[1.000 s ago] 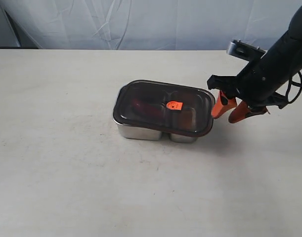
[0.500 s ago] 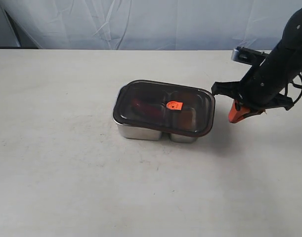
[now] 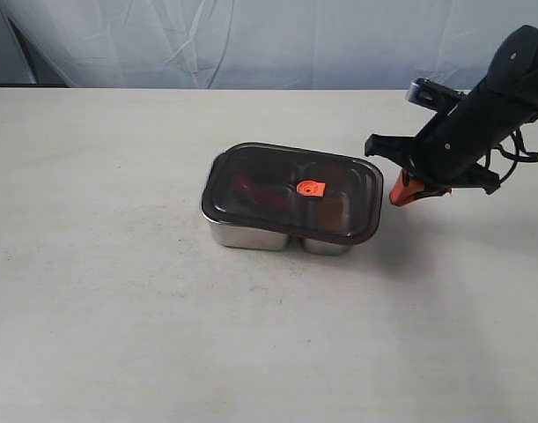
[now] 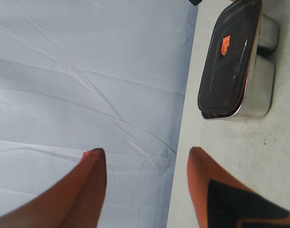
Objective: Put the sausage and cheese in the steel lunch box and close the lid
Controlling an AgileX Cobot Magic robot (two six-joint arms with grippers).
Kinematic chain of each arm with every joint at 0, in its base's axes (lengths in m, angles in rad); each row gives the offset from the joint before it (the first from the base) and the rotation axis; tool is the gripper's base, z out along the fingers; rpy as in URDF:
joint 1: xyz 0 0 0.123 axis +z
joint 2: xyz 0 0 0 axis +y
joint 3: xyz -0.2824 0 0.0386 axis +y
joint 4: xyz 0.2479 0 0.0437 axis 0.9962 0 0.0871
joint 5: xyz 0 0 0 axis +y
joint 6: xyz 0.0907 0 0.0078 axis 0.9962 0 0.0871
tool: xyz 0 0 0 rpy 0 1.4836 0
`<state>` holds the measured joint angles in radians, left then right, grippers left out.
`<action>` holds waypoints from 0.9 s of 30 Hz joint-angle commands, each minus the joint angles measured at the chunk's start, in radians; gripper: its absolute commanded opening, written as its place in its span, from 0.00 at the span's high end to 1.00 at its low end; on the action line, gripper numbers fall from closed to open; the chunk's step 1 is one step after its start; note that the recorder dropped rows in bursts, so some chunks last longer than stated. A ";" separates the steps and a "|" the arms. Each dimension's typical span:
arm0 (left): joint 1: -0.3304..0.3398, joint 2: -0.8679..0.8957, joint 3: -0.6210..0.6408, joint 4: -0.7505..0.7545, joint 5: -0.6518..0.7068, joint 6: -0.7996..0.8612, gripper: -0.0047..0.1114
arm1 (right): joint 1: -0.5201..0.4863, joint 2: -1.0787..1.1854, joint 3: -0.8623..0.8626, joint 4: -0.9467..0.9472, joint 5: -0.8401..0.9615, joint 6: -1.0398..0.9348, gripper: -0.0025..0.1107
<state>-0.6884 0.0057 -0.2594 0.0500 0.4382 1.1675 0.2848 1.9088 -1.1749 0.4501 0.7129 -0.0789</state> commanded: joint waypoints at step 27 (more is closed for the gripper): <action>-0.007 -0.006 -0.001 -0.013 -0.017 -0.011 0.53 | -0.001 0.072 -0.058 0.147 -0.036 -0.158 0.98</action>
<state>-0.6884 0.0057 -0.2594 0.0482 0.4382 1.1675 0.2848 1.9811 -1.2252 0.5943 0.6871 -0.2135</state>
